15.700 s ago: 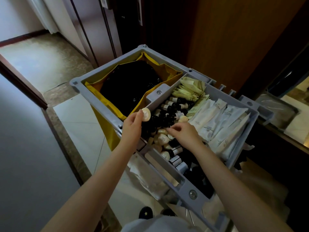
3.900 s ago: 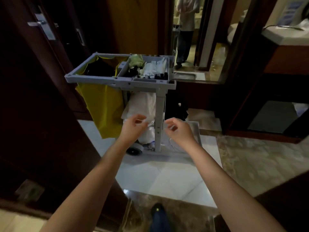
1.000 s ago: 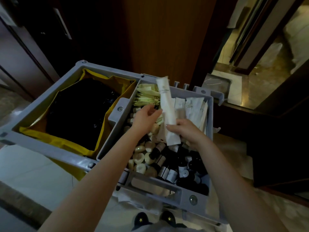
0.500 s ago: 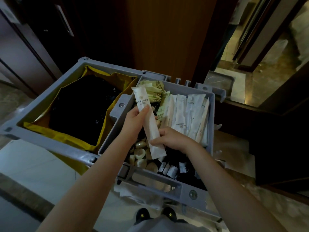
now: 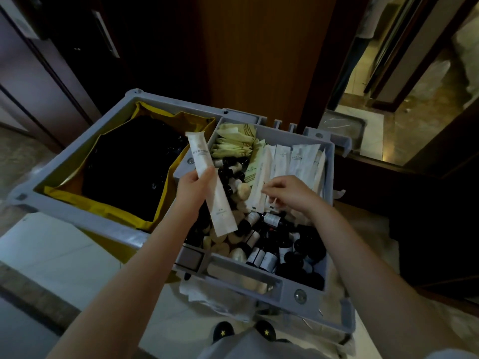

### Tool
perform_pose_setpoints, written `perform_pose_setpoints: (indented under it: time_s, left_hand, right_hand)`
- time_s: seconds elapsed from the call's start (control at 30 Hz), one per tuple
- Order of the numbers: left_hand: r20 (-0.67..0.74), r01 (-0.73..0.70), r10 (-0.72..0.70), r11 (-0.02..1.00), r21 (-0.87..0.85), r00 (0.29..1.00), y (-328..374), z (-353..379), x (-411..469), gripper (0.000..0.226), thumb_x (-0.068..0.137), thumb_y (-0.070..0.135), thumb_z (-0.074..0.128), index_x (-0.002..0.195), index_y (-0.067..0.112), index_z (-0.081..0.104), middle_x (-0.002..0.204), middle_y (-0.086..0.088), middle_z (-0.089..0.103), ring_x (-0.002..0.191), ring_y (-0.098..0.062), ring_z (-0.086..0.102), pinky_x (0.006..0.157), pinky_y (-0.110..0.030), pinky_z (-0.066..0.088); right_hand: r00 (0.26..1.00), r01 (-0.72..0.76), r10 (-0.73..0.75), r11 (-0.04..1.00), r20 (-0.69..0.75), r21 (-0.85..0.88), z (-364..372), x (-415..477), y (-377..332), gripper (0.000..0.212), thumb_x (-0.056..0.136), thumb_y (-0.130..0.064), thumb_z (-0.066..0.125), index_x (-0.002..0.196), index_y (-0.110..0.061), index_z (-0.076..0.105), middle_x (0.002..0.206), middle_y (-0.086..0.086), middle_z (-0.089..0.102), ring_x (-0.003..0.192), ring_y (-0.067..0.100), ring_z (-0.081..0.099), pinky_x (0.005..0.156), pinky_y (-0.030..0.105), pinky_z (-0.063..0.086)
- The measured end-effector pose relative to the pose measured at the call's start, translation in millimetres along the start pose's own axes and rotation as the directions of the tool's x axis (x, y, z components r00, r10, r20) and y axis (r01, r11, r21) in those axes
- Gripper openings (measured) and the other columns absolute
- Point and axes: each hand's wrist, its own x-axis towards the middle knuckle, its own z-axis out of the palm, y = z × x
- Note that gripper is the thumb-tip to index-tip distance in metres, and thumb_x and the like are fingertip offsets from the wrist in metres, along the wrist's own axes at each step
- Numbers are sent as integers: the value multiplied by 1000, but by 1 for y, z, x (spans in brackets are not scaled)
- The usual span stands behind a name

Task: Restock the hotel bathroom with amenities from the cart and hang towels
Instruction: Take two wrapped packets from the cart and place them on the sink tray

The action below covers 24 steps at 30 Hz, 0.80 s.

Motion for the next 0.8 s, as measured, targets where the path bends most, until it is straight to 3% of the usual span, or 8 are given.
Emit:
perform_pose_setpoints:
  time_s: [0.13,0.27,0.37,0.5,0.6,0.8]
  left_hand:
    - [-21,13,-13,1000,-1,1000,-1,-1,-1,20,94,26,54,75,21,55,75,-3,58,70,-17,58,64,-28,48]
    - [-2,29,-29,1000,8,1000,0,0,2,16,95,28,53,84,18,57,80,-4,61,74,-20,60,65,-29,50]
    - [11,38,-38,999,8,999,2,1,5,15,95,29,53,93,14,58,81,-3,61,75,-19,60,66,-29,50]
    - [22,37,-37,999,20,999,3,1,9,15,94,29,54,90,16,59,82,-3,62,76,-20,60,69,-32,51]
    - [22,43,-44,999,14,999,3,0,11,13,94,29,54,86,20,59,82,-1,62,77,-19,61,72,-33,52]
    - [52,55,-54,998,-24,997,7,3,12,17,94,27,54,102,12,56,83,0,62,75,-15,60,63,-25,49]
  right_hand:
    - [981,-58,8,967,-195,-250,2,24,9,20,90,-31,57,100,-15,62,107,4,63,91,22,61,84,39,52]
    - [973,-183,99,882,-208,-434,20,40,-5,52,82,-60,55,105,-13,52,98,3,56,87,23,60,65,31,46]
    - [940,-279,160,870,-303,-406,33,49,-9,62,78,-61,57,111,-9,53,108,5,60,96,28,62,70,33,48]
    - [908,-378,239,821,-343,-428,38,58,-15,37,82,-35,60,108,-9,60,109,7,63,97,30,62,72,34,48]
    - [905,-386,270,845,-328,-369,33,60,-20,28,80,-20,51,103,-7,62,103,8,65,91,28,63,74,33,49]
    - [904,-342,267,920,-334,-191,15,57,-6,42,93,-32,45,124,-6,52,122,12,58,108,32,56,87,36,46]
